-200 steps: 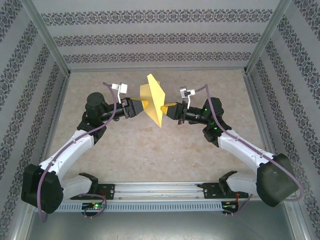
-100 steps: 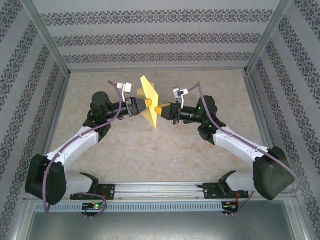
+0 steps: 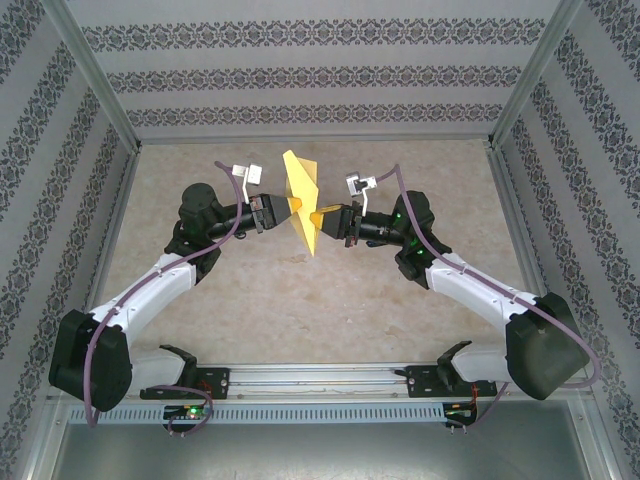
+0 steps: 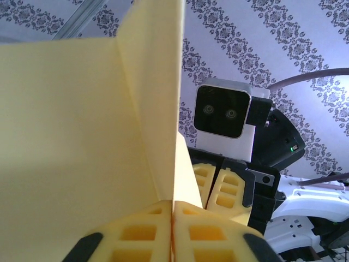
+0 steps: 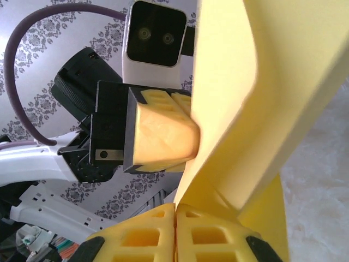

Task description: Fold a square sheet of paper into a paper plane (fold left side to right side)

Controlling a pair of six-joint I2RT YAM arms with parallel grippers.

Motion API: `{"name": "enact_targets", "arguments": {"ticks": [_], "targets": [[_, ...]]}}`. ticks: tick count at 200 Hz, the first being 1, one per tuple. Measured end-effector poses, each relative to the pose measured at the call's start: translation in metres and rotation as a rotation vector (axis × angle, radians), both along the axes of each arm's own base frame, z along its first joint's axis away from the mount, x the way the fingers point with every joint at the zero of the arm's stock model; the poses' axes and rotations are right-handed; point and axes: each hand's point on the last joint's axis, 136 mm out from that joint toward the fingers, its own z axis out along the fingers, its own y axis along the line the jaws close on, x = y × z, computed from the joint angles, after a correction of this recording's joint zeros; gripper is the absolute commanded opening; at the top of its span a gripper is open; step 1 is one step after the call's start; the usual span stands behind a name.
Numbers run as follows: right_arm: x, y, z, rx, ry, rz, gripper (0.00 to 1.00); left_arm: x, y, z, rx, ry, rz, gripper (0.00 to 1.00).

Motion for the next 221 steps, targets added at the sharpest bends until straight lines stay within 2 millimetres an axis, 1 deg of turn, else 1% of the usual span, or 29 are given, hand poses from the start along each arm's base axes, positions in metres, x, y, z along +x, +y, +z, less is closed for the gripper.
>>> {"name": "enact_targets", "arguments": {"ticks": [17, 42, 61, 89, 109, 125, 146, 168, 186, 221], "targets": [[0.003, -0.002, 0.000, 0.000, 0.005, -0.012, 0.24, 0.001, 0.000, 0.000, 0.000, 0.001, 0.003, 0.04], [0.008, -0.012, -0.001, -0.003, 0.014, -0.053, 0.37, 0.001, 0.000, 0.000, -0.001, 0.001, 0.004, 0.03], [0.007, -0.023, 0.001, -0.001, 0.008, -0.090, 0.51, 0.001, 0.000, 0.000, -0.002, 0.003, 0.007, 0.03], [0.002, -0.038, 0.004, -0.005, -0.006, -0.153, 0.68, 0.002, 0.001, 0.000, -0.003, 0.003, 0.012, 0.03], [0.002, -0.042, -0.002, -0.017, 0.005, -0.179, 0.77, 0.002, 0.001, 0.000, -0.003, 0.004, 0.015, 0.03], [0.004, -0.040, -0.012, -0.030, 0.039, -0.182, 0.82, 0.002, 0.001, 0.001, -0.005, 0.006, 0.015, 0.03], [0.003, -0.030, -0.026, -0.049, 0.088, -0.157, 0.84, 0.002, 0.001, 0.002, -0.010, 0.005, 0.015, 0.03], [-0.001, -0.018, -0.034, -0.066, 0.109, -0.120, 0.84, 0.002, 0.001, 0.004, -0.015, -0.001, 0.015, 0.03], [0.000, -0.010, -0.032, -0.066, 0.110, -0.104, 0.80, 0.003, 0.001, 0.004, -0.016, -0.003, 0.017, 0.03], [0.006, 0.002, -0.018, -0.049, 0.094, -0.088, 0.71, 0.003, 0.001, 0.004, -0.016, -0.003, 0.019, 0.03]]}}
